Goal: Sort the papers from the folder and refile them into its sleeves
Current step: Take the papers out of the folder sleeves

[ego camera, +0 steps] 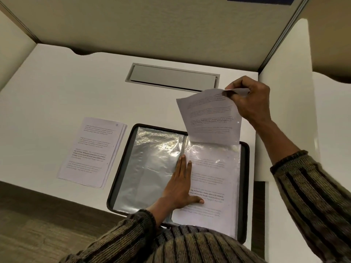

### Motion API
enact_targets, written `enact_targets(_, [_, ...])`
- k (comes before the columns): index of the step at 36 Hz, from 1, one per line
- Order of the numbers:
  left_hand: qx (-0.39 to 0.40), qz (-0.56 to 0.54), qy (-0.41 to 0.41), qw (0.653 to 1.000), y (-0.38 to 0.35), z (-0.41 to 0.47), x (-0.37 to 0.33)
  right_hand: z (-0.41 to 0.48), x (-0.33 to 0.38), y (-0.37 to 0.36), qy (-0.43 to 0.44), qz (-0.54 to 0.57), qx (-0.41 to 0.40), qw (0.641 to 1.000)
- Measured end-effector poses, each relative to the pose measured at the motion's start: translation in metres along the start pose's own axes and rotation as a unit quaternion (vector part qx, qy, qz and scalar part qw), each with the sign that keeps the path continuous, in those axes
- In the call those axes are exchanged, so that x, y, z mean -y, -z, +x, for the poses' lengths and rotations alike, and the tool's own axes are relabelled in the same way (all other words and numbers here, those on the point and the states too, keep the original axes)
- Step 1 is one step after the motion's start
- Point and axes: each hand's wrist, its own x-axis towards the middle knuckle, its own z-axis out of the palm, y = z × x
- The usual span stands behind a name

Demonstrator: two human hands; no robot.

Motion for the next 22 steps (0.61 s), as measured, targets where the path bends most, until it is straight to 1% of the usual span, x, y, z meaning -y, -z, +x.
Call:
enact_targets(2, [-0.039, -0.056, 0.017, 0.998, 0.001, -0.003, -0.001, -0.009, 0.006, 0.003, 0.016, 0.008, -0.002, 1.0])
enact_targets(4, [-0.092, -0.12, 0.047, 0.987, 0.006, -0.005, -0.004, -0.017, 0.014, 0.005, 0.035, 0.017, -0.002, 0.999])
enact_targets(8, [-0.182, -0.229, 0.108, 0.95, 0.028, -0.007, -0.005, -0.024, 0.031, 0.012, 0.074, 0.021, -0.007, 0.997])
enact_targets(11, [-0.242, -0.293, 0.144, 0.914, 0.051, -0.005, -0.001, -0.024, 0.046, 0.017, 0.088, 0.021, 0.004, 0.996])
enact_targets(13, [-0.276, -0.32, 0.154, 0.893, 0.069, -0.003, 0.002, -0.022, 0.056, 0.018, 0.097, 0.026, 0.024, 0.995])
enact_targets(17, [-0.324, -0.375, 0.145, 0.856, 0.108, 0.0, 0.012, -0.018, 0.076, 0.012, 0.107, 0.039, 0.084, 0.99])
enact_targets(22, [-0.388, -0.389, 0.13, 0.825, 0.144, -0.003, 0.028, -0.016, 0.091, -0.011, 0.085, 0.06, 0.141, 0.985])
